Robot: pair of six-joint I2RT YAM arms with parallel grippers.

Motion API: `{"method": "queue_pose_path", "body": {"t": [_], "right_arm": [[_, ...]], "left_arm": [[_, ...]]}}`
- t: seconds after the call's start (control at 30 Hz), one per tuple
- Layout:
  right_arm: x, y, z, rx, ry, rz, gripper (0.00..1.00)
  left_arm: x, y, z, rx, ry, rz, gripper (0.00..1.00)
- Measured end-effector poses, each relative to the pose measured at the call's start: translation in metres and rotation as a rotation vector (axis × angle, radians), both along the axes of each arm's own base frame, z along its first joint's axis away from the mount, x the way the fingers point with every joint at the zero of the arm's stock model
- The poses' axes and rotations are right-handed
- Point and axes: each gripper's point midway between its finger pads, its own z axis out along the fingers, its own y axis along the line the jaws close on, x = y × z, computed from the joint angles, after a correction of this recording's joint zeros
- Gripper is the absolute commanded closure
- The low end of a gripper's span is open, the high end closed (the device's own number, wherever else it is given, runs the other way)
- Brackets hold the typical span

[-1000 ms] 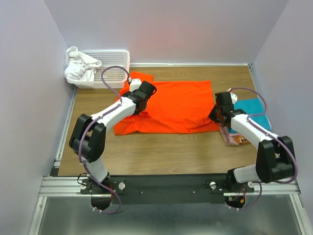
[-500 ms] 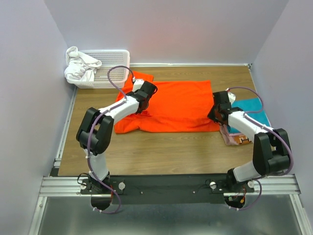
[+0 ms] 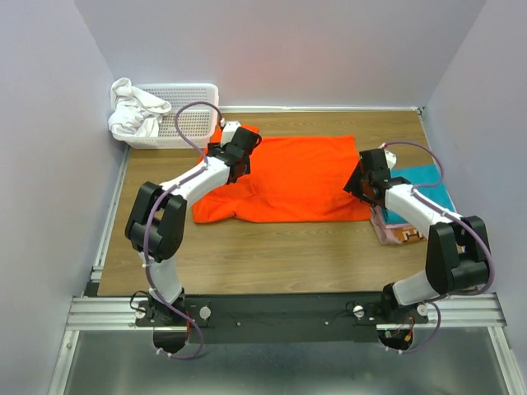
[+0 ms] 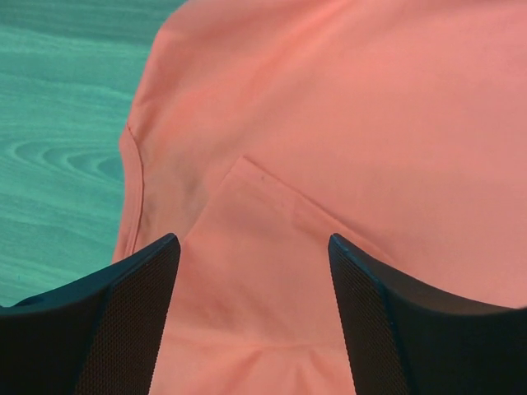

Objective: Fold and stack the t-shirts
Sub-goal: Fold the tshirt

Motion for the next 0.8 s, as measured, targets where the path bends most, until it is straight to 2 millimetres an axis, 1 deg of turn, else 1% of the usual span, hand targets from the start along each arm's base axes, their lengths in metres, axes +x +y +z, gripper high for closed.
{"method": "queue_pose_path", "body": {"t": [0.03,0.07,0.1,0.13,0.17,0.2,0.3,0.37,0.47,0.5,0.6,0.8], "right_arm": [[0.000,0.002,0.002,0.009,-0.004,0.010,0.27],[-0.001,0.005,0.006,0.020,-0.011,0.022,0.27],[-0.001,0.007,0.009,0.028,-0.019,0.035,0.26],[-0.001,0.010,0.016,0.043,-0.037,0.049,0.23],[-0.002,0.012,0.021,0.054,-0.048,0.058,0.13],[-0.002,0.015,0.026,0.071,-0.062,0.074,0.01],[-0.007,0.025,0.032,0.119,-0.082,0.116,0.00],[-0.011,0.032,0.028,0.144,-0.070,0.146,0.00],[-0.019,0.040,0.015,0.172,-0.029,0.177,0.00],[-0.022,0.042,0.008,0.179,-0.008,0.185,0.00],[-0.024,0.045,-0.003,0.185,0.023,0.197,0.00],[-0.025,0.044,-0.034,0.162,0.105,0.194,0.00]], "left_arm": [[-0.003,0.001,0.002,-0.008,-0.003,-0.002,0.19],[-0.008,0.002,0.004,-0.018,-0.008,-0.002,0.19],[-0.013,0.004,0.005,-0.027,-0.010,-0.002,0.16],[-0.021,0.006,0.008,-0.044,-0.014,-0.005,0.15],[-0.027,0.007,0.011,-0.061,-0.024,-0.006,0.15],[-0.035,0.008,0.012,-0.085,-0.033,-0.008,0.15],[-0.052,0.010,0.010,-0.139,-0.041,-0.020,0.14],[-0.060,0.008,0.000,-0.183,-0.032,-0.033,0.14],[-0.071,0.007,-0.025,-0.242,0.009,-0.051,0.14],[-0.076,0.011,-0.037,-0.262,0.035,-0.047,0.14],[-0.080,0.017,-0.057,-0.308,0.079,-0.039,0.14],[-0.082,0.028,-0.075,-0.361,0.110,-0.004,0.14]]}}
